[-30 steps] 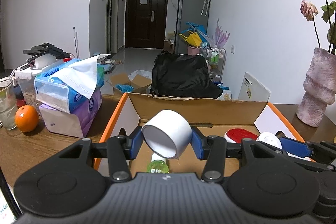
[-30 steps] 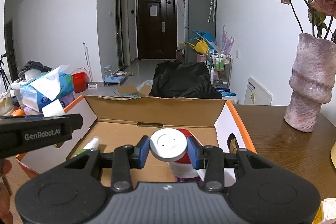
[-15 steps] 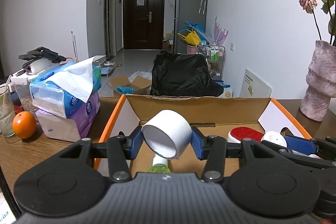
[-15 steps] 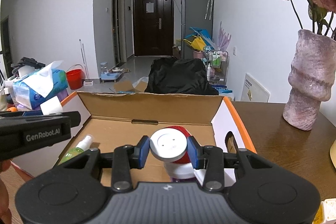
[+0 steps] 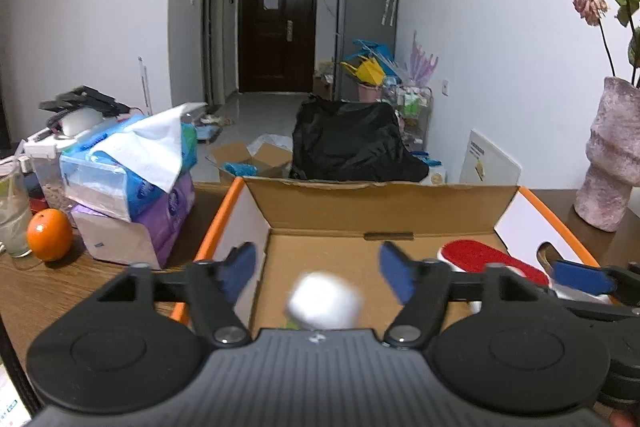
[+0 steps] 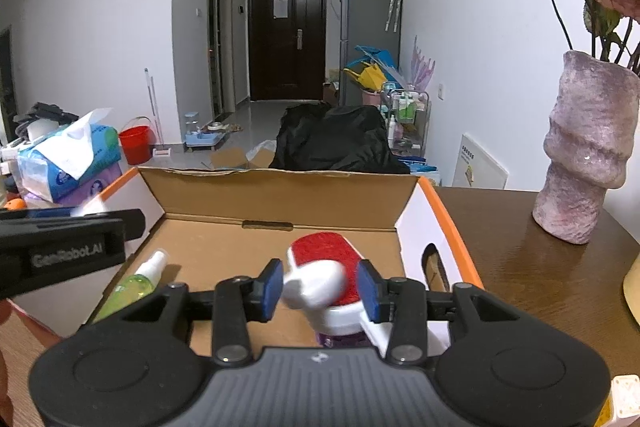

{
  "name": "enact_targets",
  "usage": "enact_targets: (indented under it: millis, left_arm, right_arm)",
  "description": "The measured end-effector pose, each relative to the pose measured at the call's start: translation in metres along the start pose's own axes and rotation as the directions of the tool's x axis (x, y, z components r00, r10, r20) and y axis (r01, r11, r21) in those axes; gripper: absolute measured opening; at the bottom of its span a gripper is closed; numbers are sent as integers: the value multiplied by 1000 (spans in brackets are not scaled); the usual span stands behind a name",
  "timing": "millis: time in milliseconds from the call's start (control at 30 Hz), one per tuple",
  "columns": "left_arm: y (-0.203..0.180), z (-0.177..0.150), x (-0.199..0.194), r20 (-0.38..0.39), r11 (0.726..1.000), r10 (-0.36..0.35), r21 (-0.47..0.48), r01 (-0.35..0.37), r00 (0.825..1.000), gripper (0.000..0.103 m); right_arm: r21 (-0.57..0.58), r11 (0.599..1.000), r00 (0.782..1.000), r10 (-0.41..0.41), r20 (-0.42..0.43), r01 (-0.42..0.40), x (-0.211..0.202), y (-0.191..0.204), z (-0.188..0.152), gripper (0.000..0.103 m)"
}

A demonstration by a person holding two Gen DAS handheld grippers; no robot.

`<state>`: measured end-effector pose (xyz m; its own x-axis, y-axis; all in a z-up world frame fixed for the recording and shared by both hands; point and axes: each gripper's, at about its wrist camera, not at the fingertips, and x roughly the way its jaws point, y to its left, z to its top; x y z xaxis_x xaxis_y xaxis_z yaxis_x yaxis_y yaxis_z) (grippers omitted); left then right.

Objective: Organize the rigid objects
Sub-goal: 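Open both tools to drop the tape roll and lid into the box, then withdraw both tools from the box back over the table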

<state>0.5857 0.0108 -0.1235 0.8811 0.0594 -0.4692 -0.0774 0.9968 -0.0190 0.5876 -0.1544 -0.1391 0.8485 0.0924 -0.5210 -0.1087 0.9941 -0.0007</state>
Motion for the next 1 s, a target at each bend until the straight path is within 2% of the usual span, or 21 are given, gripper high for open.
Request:
enact_targets:
  millis: [67, 100, 233, 1000]
  left_arm:
    - [1, 0, -2, 8, 1000, 18, -7, -18, 1000, 91]
    - [2, 1, -2, 12, 1000, 28, -14, -28, 1000, 102]
    - [7, 2, -3, 14, 998, 50, -38, -49, 999, 103]
    - [10, 3, -3, 4, 997, 59, -50, -59, 998, 103]
  right_arm:
    - [7, 1000, 1000, -18, 9, 18, -1, -1, -1, 84]
    - [9, 1000, 1000, -24, 14, 23, -1, -2, -1, 88]
    - [19, 999, 999, -28, 21, 28, -3, -4, 0, 100]
    - [13, 1000, 999, -26, 25, 26, -7, -1, 2, 100]
